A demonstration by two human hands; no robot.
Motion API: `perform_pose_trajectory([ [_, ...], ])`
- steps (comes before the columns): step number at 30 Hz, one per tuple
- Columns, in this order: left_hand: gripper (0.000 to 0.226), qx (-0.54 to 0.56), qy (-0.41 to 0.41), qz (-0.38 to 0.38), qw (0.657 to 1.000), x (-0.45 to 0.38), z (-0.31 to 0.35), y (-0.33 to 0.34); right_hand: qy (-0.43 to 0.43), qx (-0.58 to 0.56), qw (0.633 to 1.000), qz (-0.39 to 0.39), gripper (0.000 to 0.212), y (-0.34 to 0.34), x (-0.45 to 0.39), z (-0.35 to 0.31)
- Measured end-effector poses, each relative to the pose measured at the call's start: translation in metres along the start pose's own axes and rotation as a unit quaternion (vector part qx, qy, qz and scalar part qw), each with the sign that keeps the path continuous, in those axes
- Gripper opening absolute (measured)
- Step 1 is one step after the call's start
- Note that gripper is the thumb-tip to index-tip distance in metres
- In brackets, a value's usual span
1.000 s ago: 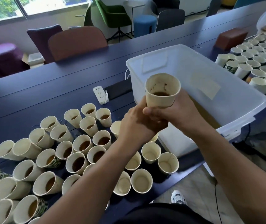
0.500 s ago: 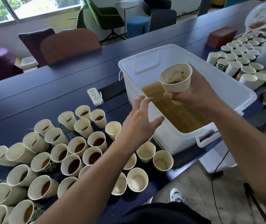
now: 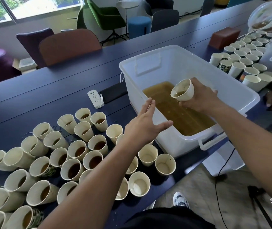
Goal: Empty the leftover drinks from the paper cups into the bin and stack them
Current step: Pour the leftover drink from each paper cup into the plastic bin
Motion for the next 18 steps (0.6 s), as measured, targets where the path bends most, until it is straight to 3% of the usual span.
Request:
perform_pose_trajectory([
  [9,0.100,0.025,0.003,0.000,1.000,-0.001,-0.002,0.005,0.009,0.127,0.992,0.010,0.062,0.012,0.002,-0.008],
  [18,0.100,0.041,0.004,0.008,0.999,-0.001,-0.001,0.006,-0.017,0.116,0.993,0.025,0.072,0.011,0.005,-0.013],
])
Point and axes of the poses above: each hand's wrist, its own x-axis away from the middle knuckle, its own y-axis out of the palm, z = x × y, the point moved 8 cm from there along -x, towards the middle knuckle, and after that the axes turned 15 degrees about -z, right-handed, at the moved point
